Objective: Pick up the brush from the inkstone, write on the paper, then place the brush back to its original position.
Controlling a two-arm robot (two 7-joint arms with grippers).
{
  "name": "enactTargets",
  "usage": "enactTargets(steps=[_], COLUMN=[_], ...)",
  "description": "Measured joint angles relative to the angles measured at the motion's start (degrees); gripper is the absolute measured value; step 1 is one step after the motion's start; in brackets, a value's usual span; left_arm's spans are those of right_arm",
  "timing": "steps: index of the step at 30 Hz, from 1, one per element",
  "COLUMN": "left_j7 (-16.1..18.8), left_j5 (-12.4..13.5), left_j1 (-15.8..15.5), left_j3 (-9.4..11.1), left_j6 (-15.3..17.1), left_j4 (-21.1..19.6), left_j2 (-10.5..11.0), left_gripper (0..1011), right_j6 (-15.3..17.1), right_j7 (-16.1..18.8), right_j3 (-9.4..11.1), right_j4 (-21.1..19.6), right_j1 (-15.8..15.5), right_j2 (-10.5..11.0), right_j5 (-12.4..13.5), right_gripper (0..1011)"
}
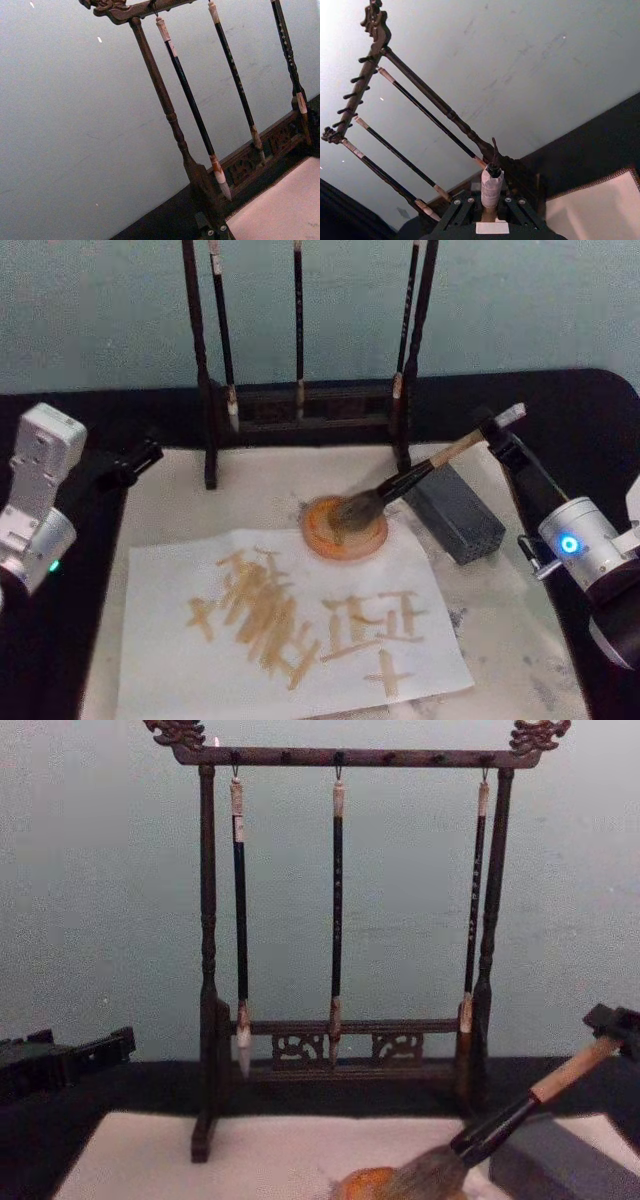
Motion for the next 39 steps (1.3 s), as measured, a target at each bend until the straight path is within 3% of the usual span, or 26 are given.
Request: enactTargets(steps=[16,39], left_j7=[0.0,0.0], left_j5=[0.0,0.0], left_j1=[-0.01,-0.01], left_j3=[0.0,0.0], left_j6=[0.0,0.0], left_j4=[0.0,0.0], left_j2=[0.0,0.0], left_gripper=[1002,1002], right_j6=[1.74,3.27], right_j7=[-1.35,-2.22], right_j3=[0.6,0.68], right_j4=[0.23,-0.51], right_j1=[-0.17,-0.85], right_j2=[-0.5,0.57], right_j5=[0.24,3.3], right_gripper=[163,164])
